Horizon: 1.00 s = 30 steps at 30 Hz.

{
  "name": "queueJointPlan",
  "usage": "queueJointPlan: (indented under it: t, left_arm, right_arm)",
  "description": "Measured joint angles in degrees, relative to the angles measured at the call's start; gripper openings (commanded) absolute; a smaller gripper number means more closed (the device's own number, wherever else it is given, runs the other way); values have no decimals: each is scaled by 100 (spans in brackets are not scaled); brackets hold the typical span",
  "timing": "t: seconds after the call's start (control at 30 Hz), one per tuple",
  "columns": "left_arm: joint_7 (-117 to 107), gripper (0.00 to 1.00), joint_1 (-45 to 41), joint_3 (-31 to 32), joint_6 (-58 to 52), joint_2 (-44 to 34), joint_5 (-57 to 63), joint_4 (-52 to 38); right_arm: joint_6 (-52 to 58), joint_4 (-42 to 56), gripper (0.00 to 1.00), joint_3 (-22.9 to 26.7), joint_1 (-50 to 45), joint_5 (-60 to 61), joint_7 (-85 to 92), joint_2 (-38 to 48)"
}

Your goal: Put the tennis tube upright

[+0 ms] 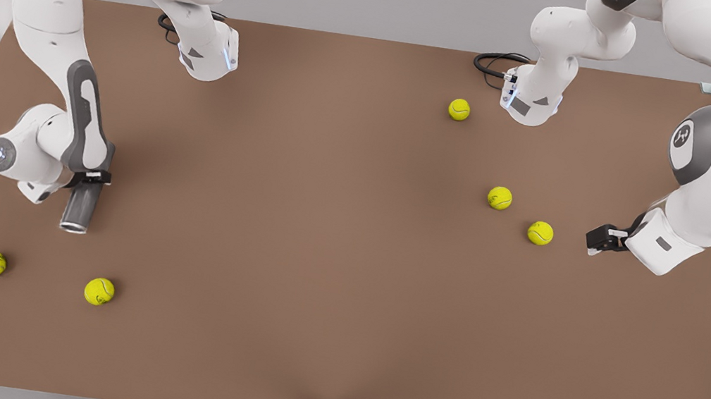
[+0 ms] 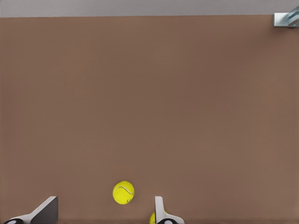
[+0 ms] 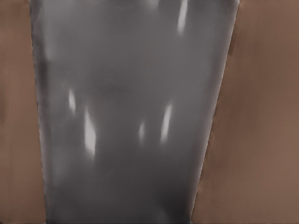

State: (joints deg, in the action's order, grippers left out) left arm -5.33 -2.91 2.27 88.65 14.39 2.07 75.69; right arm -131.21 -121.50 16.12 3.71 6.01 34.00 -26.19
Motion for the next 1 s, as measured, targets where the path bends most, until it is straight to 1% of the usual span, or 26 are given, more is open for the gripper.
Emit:
queueJointPlan:
  t: [0.1, 0.2, 0.3, 0.43, 0.5, 0.57, 0.7, 0.83, 1.0]
  left_arm:
    - [-6, 100, 1, 0, -5, 0, 0, 1]
    - [-11, 100, 0, -1, -6, 0, 1, 1]
    - [-16, 100, 1, -2, -5, 7, 1, 0]
    - [-21, 100, 2, 0, -4, 14, 5, 1]
    - [-23, 100, 8, -3, -1, 27, 6, 1]
    - [-24, 100, 11, -2, 1, 38, 6, 1]
    - [-27, 100, 10, -1, 7, 50, 2, 1]
    - [-29, 100, 9, -3, 10, 56, 1, 4]
    - [-32, 100, 9, 0, 17, 77, -5, 11]
  right_arm:
    - [349, 59, 69, -125, -290, -4, 6, 322]
    - [816, 439, 69, -236, -682, -7, 9, 524]
    - [1209, 1165, 69, -277, -1587, -11, 3, 516]
    - [1528, 2659, 69, -286, -3082, -113, 8, -25]
    - [1615, 3327, 69, -315, -3566, -225, 51, -454]
    - [1650, 3902, 69, -578, -3925, -525, 113, -834]
    - [1313, 4215, 69, -875, -4529, -1119, 237, -1203]
    - [726, 4253, 69, -924, -5097, -1834, 352, -1478]
    - [204, 4774, 70, -927, -5558, -2254, 452, -2193]
